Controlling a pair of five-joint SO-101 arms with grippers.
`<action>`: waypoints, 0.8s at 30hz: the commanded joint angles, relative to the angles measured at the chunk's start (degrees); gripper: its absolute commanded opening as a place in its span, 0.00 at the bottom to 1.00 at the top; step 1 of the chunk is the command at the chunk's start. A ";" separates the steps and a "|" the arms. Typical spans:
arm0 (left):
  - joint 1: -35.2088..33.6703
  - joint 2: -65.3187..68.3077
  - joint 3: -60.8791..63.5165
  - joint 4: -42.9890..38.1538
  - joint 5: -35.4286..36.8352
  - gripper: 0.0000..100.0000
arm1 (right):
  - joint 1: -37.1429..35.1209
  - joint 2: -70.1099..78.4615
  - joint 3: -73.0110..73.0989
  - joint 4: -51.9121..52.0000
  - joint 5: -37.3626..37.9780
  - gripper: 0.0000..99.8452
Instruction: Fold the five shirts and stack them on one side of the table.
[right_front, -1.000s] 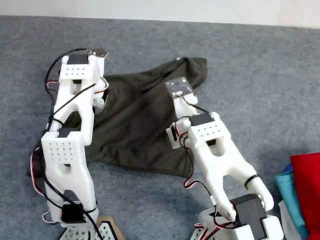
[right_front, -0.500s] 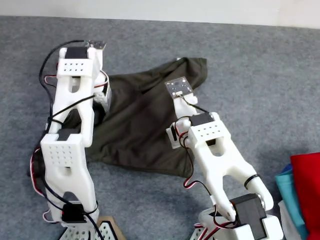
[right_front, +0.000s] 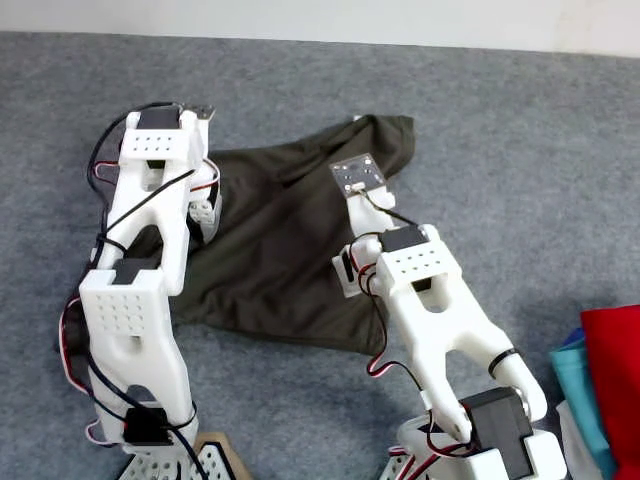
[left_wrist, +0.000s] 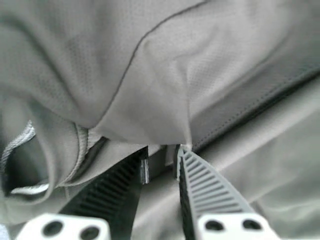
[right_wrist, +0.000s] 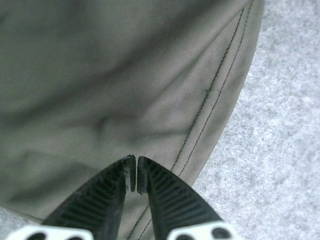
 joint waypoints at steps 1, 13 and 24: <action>1.45 -6.81 -2.59 1.76 0.97 0.12 | -0.57 -0.22 -0.57 -0.84 0.00 0.02; 1.89 -4.97 -0.04 0.26 5.27 0.12 | -1.45 -0.22 -0.57 -0.84 0.18 0.02; 4.88 2.86 0.22 -2.29 6.07 0.12 | -3.30 -0.66 1.19 -0.84 2.29 0.02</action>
